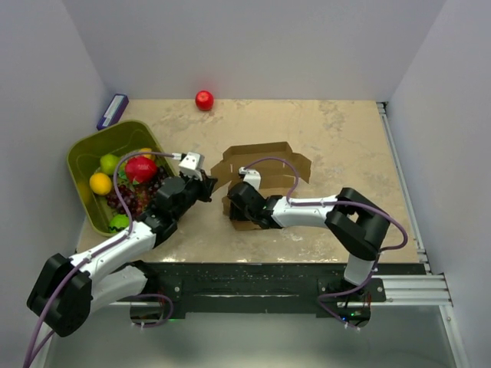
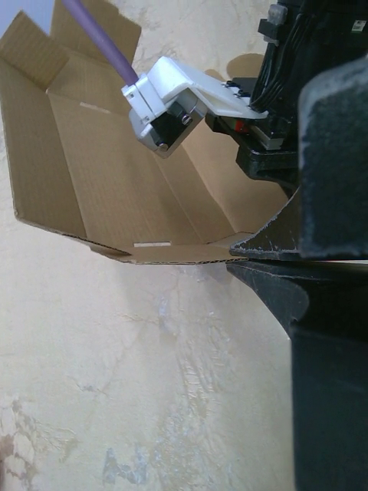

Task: Fold the paper box

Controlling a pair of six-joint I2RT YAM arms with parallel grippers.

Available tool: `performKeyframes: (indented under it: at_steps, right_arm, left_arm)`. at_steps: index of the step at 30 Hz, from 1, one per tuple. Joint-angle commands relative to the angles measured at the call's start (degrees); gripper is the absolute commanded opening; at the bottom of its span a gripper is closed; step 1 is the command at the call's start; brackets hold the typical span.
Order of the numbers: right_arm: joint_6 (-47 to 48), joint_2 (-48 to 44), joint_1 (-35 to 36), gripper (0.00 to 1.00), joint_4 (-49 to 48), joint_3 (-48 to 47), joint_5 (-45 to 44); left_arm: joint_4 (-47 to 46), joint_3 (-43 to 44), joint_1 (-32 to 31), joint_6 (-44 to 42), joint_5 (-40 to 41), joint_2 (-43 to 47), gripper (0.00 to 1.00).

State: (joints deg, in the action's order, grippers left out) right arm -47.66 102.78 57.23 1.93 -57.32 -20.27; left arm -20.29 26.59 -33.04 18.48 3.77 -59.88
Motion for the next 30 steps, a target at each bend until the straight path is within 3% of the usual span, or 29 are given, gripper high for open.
performKeyframes:
  at_steps: [1, 13, 16, 21, 26, 30]
  right_arm:
    - [-0.9, 2.9, -0.3, 0.44, 3.4, -1.4, -8.2]
    - [1.1, 6.8, -0.2, 0.50, 3.2, -3.5, -8.8]
    - [3.0, 2.8, -0.2, 0.63, 0.2, -1.0, -6.5]
    - [7.7, -6.2, -0.2, 0.70, 0.1, 2.3, -3.1]
    - [13.9, -11.3, -0.3, 0.70, -1.7, 3.2, 0.3]
    - [16.1, -11.2, -0.3, 0.64, -1.8, 1.2, 0.6]
  left_arm:
    - [-2.5, -1.4, -0.3, 0.4, -2.5, 2.4, 0.00]
    - [-4.1, -3.6, -0.3, 2.4, -5.6, 3.5, 0.00]
    - [-0.8, -1.9, -0.3, 1.8, -2.3, 3.3, 0.00]
    - [3.8, 0.2, -0.3, 0.7, 1.2, 3.3, 0.00]
    - [4.6, 1.3, -0.3, -0.2, 0.4, 3.0, 0.00]
    - [4.6, 1.3, -0.4, -0.9, -1.0, 2.8, 0.00]
